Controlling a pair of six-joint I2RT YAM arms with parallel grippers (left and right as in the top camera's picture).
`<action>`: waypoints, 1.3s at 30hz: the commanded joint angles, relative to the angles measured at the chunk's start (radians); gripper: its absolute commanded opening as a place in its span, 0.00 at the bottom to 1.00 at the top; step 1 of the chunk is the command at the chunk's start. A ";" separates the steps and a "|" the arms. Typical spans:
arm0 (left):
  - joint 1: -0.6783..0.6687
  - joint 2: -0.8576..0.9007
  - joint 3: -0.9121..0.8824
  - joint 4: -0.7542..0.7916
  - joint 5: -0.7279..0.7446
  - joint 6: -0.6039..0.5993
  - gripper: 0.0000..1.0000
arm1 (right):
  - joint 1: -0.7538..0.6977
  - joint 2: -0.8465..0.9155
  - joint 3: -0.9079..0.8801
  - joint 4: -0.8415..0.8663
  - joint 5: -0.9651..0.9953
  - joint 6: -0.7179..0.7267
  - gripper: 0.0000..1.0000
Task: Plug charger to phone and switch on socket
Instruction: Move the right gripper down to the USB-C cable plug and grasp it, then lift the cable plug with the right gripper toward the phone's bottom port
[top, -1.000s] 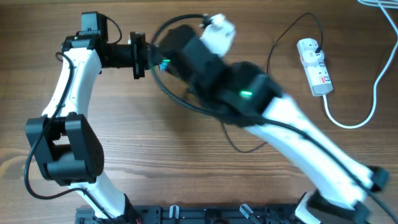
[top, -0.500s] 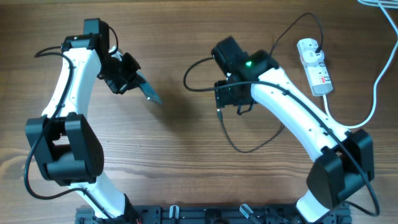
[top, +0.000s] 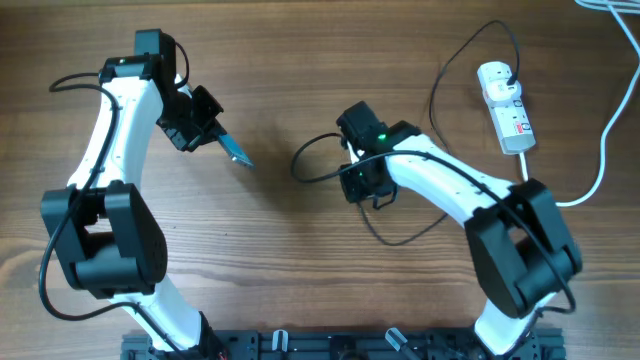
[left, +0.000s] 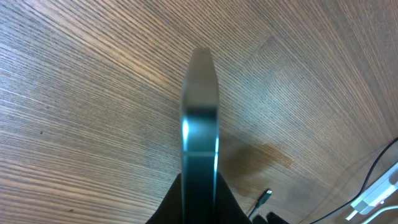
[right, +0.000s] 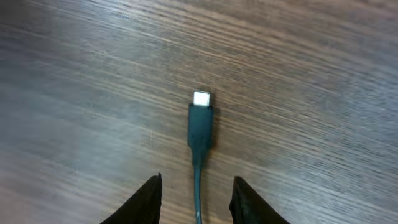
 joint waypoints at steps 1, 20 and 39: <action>0.005 -0.031 0.010 0.000 -0.002 -0.010 0.04 | 0.011 0.025 -0.005 0.014 0.089 0.043 0.37; 0.005 -0.031 0.010 0.003 -0.002 -0.010 0.04 | 0.066 0.108 -0.005 0.038 0.142 0.040 0.19; 0.004 -0.031 0.010 0.043 0.274 0.146 0.04 | 0.066 0.047 0.162 -0.077 0.095 0.039 0.04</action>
